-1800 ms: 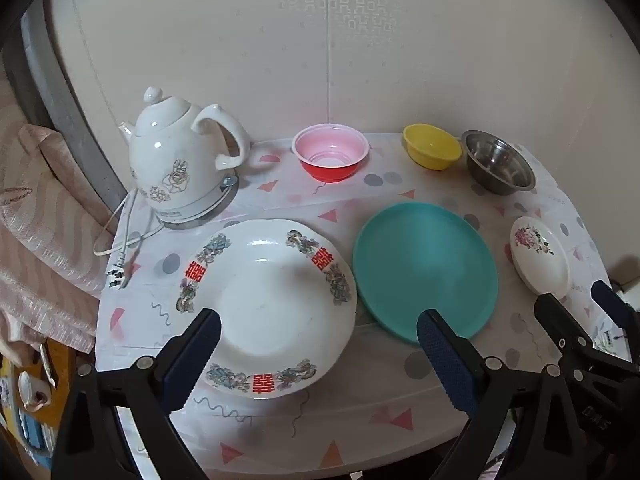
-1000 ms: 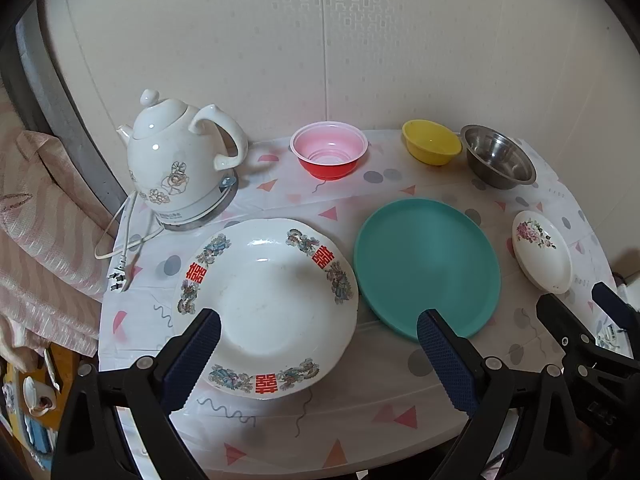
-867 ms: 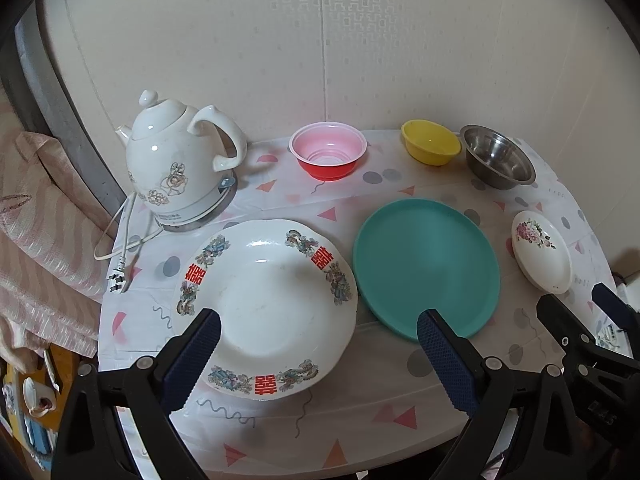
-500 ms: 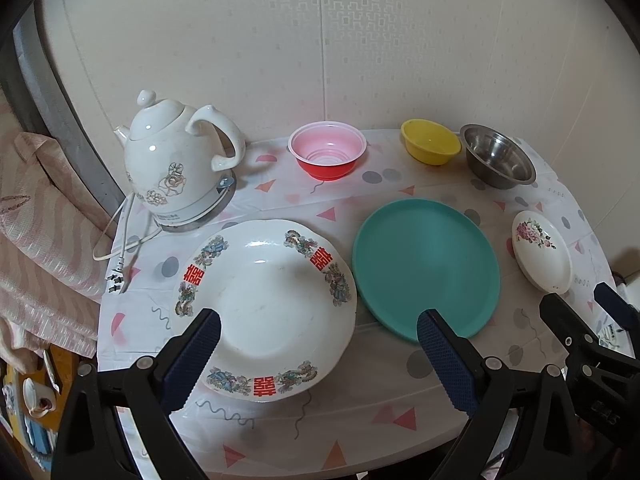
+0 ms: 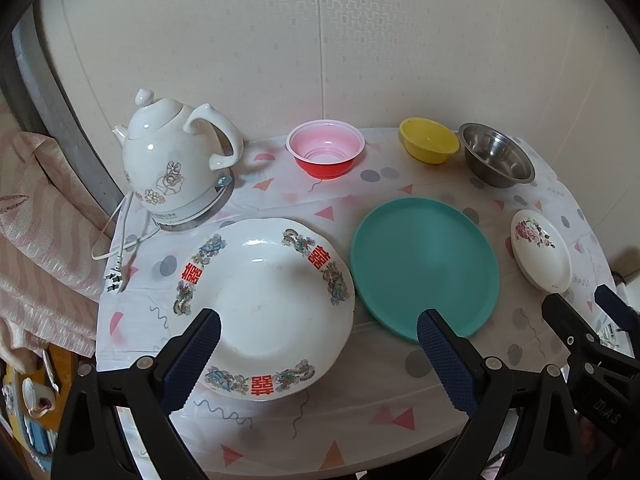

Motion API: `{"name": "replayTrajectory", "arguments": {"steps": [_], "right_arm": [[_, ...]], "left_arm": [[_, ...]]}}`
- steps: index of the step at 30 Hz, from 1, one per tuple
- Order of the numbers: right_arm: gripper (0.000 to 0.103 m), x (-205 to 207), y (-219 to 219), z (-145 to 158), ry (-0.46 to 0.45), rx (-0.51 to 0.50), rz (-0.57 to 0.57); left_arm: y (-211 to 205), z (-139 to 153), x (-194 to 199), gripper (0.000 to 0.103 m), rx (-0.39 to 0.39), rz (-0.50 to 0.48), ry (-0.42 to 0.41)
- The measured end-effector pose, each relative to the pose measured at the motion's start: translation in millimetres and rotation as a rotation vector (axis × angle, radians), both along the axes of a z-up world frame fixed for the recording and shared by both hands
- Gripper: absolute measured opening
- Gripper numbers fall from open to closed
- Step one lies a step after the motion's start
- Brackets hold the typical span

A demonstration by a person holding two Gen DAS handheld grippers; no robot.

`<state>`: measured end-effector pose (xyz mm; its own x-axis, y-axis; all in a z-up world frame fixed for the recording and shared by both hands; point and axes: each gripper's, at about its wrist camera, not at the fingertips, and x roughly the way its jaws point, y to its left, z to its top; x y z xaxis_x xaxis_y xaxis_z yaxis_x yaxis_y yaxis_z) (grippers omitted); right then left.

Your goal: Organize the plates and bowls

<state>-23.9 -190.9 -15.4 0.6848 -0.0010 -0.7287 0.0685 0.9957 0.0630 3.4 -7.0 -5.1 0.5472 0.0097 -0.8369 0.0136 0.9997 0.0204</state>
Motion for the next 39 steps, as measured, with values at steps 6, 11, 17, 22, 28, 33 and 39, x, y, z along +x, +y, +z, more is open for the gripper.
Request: {"name": "replayTrajectory", "arguments": {"steps": [6,11,17,22,28,33,39], "right_arm": [[0.103,-0.4,-3.1,-1.1,0.004,0.006,-0.008],[0.103,-0.6,-2.9,-1.1,0.004,0.007,-0.005],[0.103,-0.8,-2.9,-1.2,0.005,0.007,-0.008],[0.103,-1.3,-3.1,-0.9,0.007,0.011,-0.009],[0.103,-1.9,-4.3,-0.7,0.007,0.017,-0.01],[0.103,-2.8,-4.6,-1.8,0.001,0.019,-0.008],[0.103,-0.6,-2.3,-2.4,0.005,0.019,-0.001]], "left_arm": [[-1.0,-0.8,-2.0,0.099,-0.001,-0.001,0.001],[-1.5,-1.0,-2.6,0.099,0.0,-0.001,0.002],[-2.7,-1.1,-3.8,0.099,0.0,-0.002,0.002],[-4.5,-1.2,-5.4,0.099,0.001,-0.002,0.002],[-5.8,-1.5,-6.1,0.099,0.002,-0.002,0.007],[-4.0,-1.6,-5.8,0.099,0.001,0.003,0.017],[1.6,-3.0,-0.9,0.099,-0.004,0.01,0.033]]}}
